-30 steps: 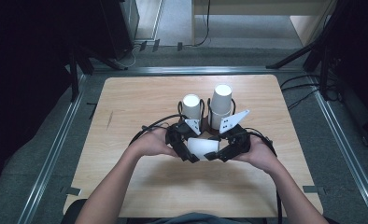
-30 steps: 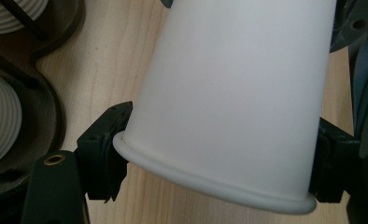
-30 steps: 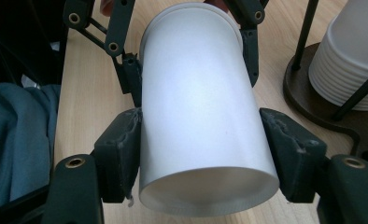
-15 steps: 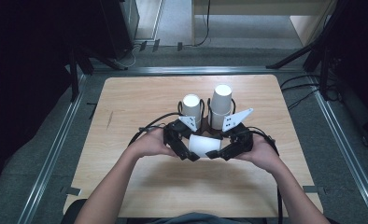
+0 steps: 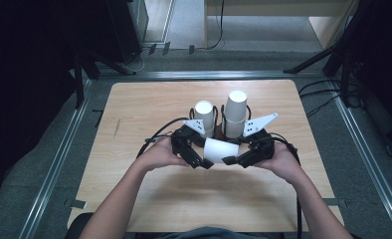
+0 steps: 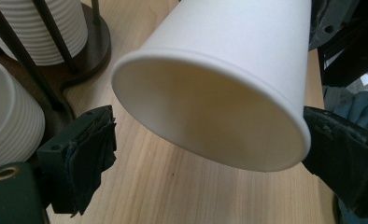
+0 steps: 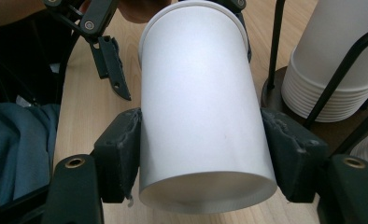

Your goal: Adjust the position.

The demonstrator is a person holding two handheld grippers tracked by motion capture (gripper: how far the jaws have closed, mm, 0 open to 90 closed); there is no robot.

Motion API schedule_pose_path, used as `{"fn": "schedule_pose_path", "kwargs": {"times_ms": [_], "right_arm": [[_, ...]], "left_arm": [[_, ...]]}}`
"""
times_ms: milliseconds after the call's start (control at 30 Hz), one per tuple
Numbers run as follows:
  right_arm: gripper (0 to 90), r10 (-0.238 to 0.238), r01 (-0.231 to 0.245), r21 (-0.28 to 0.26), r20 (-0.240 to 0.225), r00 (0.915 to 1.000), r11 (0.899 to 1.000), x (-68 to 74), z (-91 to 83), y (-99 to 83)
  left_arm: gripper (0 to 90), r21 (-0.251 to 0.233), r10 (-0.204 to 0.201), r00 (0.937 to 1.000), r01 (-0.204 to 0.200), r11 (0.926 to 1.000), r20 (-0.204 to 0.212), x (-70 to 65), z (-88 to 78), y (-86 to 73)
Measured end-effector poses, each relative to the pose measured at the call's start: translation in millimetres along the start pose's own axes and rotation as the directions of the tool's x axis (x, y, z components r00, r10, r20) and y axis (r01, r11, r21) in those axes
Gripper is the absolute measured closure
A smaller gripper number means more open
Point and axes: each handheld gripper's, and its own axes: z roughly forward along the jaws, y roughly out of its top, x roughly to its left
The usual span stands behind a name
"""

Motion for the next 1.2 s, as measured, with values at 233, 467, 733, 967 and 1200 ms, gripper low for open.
{"fn": "schedule_pose_path", "kwargs": {"times_ms": [233,467,733,967,1200], "right_arm": [[33.2,-0.005,0.005,-0.036,0.004,1.0,0.999,-0.4,-5.8,1.7],[33.2,-0.01,0.011,-0.066,0.004,0.9999,0.998,0.4,-9.4,4.5],[33.2,-0.02,0.018,-0.071,-0.025,0.9995,0.997,1.7,-8.0,4.9],[33.2,-0.017,0.012,-0.083,-0.058,0.9982,0.996,3.3,-5.8,5.7],[33.6,-0.015,0.01,-0.07,-0.072,0.9973,0.997,2.0,-4.8,3.5]], "left_arm": [[6.4,-0.048,-0.02,0.9997,0.021,0.9986,0.01,0.3,-1.3,-3.9],[6.5,-0.092,-0.047,0.9985,0.049,0.9946,0.03,2.7,0.6,-6.9],[8.1,-0.152,-0.043,0.9951,0.056,0.9868,0.089,-0.7,-3.5,-3.8],[15.2,-0.182,-0.061,0.989,0.085,0.9795,0.135,2.8,-7.7,-5.1],[19.2,-0.171,-0.043,0.9888,0.068,0.983,0.143,2.6,-6.8,-5.6]]}}
